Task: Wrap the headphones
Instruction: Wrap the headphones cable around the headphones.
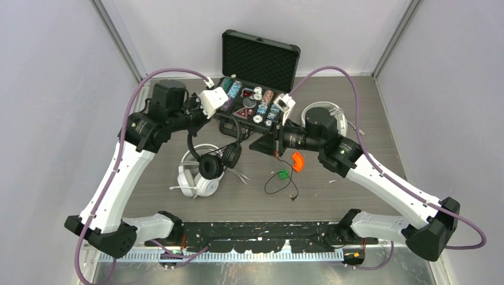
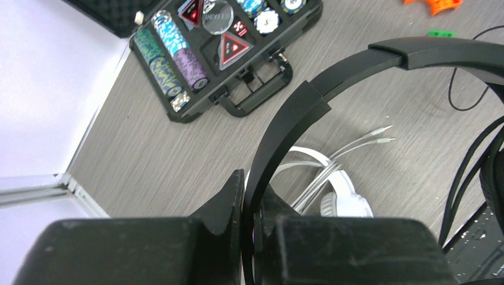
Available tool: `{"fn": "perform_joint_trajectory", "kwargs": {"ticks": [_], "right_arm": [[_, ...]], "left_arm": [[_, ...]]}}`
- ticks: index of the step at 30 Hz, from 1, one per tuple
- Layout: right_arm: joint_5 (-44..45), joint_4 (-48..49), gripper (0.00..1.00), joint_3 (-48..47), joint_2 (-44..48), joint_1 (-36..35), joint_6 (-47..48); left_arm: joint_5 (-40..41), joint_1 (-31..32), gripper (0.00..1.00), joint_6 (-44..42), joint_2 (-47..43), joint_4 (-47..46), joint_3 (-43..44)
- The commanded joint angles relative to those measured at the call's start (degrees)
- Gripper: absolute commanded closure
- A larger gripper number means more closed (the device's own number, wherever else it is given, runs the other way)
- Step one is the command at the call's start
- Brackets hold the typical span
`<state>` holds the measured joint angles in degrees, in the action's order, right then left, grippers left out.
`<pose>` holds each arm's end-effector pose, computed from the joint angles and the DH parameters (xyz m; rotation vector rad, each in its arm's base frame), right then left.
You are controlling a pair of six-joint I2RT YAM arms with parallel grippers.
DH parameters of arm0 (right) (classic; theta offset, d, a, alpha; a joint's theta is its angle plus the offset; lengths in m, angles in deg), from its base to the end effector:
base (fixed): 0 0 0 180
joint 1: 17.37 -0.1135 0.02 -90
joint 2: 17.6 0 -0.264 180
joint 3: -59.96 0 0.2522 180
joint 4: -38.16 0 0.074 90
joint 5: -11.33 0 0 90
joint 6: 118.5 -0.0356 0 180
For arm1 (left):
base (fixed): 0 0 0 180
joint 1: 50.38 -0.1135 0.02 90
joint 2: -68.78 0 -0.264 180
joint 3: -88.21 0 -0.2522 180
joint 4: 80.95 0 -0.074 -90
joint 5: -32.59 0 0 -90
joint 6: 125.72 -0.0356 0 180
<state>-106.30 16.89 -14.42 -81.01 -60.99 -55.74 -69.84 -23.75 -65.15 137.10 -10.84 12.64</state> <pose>0.1720 0.1867 0.3787 -0.6516 1.8110 1.2900 0.1900 -0.1038 0.4466 1.1213 1.8410 -0.2063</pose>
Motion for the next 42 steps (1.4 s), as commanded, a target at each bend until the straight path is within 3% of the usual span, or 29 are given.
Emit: {"fn": "perform_joint_trajectory", "kwargs": {"ticks": [1,6,11,21,42], "right_arm": [[-4.8,0.1,0.99,-5.0,-1.8,0.3,-4.2],[-9.2,2.0,1.0,-6.9,-4.2,0.3,-7.3],[-13.1,10.1,0.98,-5.6,-5.8,0.4,-13.1],[-12.4,21.2,0.93,-8.7,-12.0,0.3,-23.9],[-7.1,18.4,0.89,-14.9,-15.7,0.0,-23.9]], "left_arm": [[8.4,2.1,1.0,-0.7,1.3,-3.6,-0.8],[16.4,3.6,1.0,-0.3,1.6,-5.7,-1.6],[21.0,4.9,1.0,0.0,1.7,-6.7,-1.7],[31.5,7.5,1.0,6.5,2.4,-9.9,-2.4],[38.7,7.6,1.0,29.0,12.5,-1.4,11.2]]}}
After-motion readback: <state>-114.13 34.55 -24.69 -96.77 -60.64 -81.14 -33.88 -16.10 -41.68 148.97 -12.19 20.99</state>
